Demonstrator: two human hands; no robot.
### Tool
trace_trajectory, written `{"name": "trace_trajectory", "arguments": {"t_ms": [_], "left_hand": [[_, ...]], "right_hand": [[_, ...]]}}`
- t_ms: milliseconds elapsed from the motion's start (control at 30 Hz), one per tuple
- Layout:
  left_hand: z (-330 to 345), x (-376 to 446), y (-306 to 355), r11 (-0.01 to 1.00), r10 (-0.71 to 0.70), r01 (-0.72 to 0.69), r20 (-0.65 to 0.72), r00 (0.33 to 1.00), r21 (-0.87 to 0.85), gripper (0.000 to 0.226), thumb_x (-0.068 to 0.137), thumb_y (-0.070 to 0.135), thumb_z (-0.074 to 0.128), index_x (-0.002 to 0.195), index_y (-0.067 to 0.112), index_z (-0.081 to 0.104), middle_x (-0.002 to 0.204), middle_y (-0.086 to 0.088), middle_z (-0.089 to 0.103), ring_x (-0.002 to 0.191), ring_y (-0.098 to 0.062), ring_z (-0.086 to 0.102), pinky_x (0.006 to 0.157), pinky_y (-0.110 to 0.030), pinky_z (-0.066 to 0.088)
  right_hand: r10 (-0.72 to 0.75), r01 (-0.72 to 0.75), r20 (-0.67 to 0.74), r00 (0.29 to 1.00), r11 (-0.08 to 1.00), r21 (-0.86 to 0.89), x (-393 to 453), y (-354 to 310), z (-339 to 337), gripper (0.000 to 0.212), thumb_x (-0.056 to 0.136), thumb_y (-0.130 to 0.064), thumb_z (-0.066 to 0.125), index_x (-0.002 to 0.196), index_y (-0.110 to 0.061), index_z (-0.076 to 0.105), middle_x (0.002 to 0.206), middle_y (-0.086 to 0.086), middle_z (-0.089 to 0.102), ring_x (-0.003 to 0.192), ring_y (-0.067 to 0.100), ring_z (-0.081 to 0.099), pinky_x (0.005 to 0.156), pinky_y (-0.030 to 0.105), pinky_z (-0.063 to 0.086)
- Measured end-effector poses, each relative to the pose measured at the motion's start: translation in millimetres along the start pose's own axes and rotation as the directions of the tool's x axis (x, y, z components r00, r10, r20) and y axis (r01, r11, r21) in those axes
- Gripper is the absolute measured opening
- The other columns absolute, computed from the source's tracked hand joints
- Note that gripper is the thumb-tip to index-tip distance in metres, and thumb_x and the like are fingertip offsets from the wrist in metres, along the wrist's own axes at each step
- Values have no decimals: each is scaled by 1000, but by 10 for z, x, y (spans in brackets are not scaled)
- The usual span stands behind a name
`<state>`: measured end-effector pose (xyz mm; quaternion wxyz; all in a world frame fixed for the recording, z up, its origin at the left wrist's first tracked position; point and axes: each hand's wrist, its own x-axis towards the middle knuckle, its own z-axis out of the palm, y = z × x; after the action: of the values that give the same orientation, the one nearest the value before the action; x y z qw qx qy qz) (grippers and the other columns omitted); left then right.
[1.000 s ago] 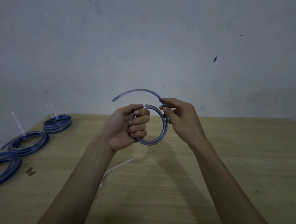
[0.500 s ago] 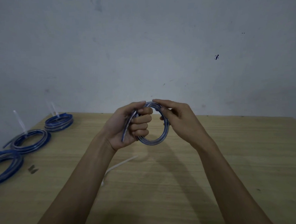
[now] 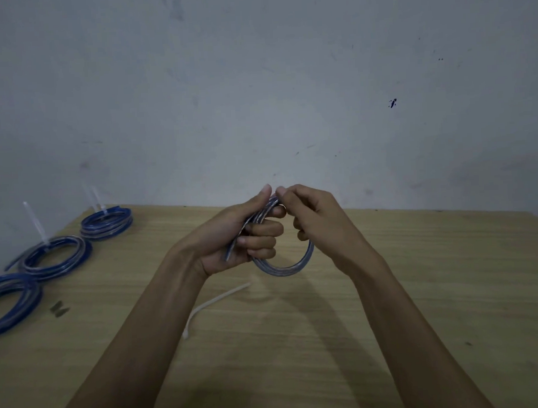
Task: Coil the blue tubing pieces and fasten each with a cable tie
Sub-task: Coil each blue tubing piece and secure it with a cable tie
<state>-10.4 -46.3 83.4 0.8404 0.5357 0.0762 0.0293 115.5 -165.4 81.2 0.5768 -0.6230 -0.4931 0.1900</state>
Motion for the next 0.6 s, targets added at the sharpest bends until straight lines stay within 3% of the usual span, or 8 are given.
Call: {"name": "trace_trajectory", "arguments": {"t_ms": [100, 167, 267, 333, 400, 467, 600], "left_hand": [[18, 54, -11, 994, 74, -55, -200, 977, 96, 48, 102, 55, 38, 81, 14, 50, 54, 8, 16, 37, -4, 17, 41, -20, 25], [31, 119, -38, 964, 202, -129, -331, 922, 231, 48, 107, 46, 33, 78, 12, 48, 52, 6, 21, 37, -6, 19, 41, -21, 22], [68, 189, -96, 816, 482, -208, -437, 760, 539, 45, 109, 32, 35, 79, 5, 57, 50, 4, 34, 40, -12, 36, 44, -24, 32], [56, 209, -135, 689, 639, -217, -438, 632, 692, 50, 108, 35, 40, 79, 3, 64, 48, 4, 46, 46, -13, 51, 51, -22, 41], [40, 217, -162, 618, 712, -217, -421, 562, 756, 56, 107, 41, 39, 76, 3, 67, 47, 5, 46, 45, -14, 49, 49, -21, 40], [32, 230, -169, 600, 718, -202, -410, 563, 774, 64, 107, 48, 33, 71, 5, 64, 46, 7, 41, 43, -14, 42, 46, -23, 35], [-14, 268, -166, 587, 673, -171, -360, 646, 791, 58, 108, 48, 26, 68, 10, 43, 48, 8, 31, 42, -15, 31, 49, -28, 31]], "right_hand": [[18, -18, -42, 999, 1000, 0, 29, 39, -4, 21, 105, -27, 53, 101, -14, 69, 55, -20, 48, 52, 5, 37, 55, 28, 36], [24, -25, -76, 997, 1000, -7, 46, 62, 18, 20, 105, -27, 53, 104, -15, 69, 55, -18, 45, 54, 7, 37, 59, 32, 37], [45, -41, -130, 990, 999, 34, 64, 82, 74, 21, 106, -28, 50, 107, -16, 67, 61, -15, 43, 54, 7, 37, 56, 29, 39], [79, -61, -178, 981, 993, 102, 71, 87, 103, 21, 106, -28, 49, 106, -16, 67, 67, -8, 41, 54, 7, 37, 54, 25, 39], [111, -78, -203, 973, 984, 162, 74, 89, 134, 21, 106, -26, 49, 105, -14, 66, 70, -3, 39, 54, 7, 35, 51, 24, 38], [139, -86, -234, 962, 972, 220, 72, 79, 162, 21, 107, -25, 48, 103, -13, 65, 69, -3, 38, 52, 8, 33, 50, 24, 36], [103, -59, -241, 965, 982, 181, 63, 107, 174, 23, 107, -26, 46, 102, -13, 63, 63, -7, 38, 50, 10, 35, 51, 30, 40]]}}
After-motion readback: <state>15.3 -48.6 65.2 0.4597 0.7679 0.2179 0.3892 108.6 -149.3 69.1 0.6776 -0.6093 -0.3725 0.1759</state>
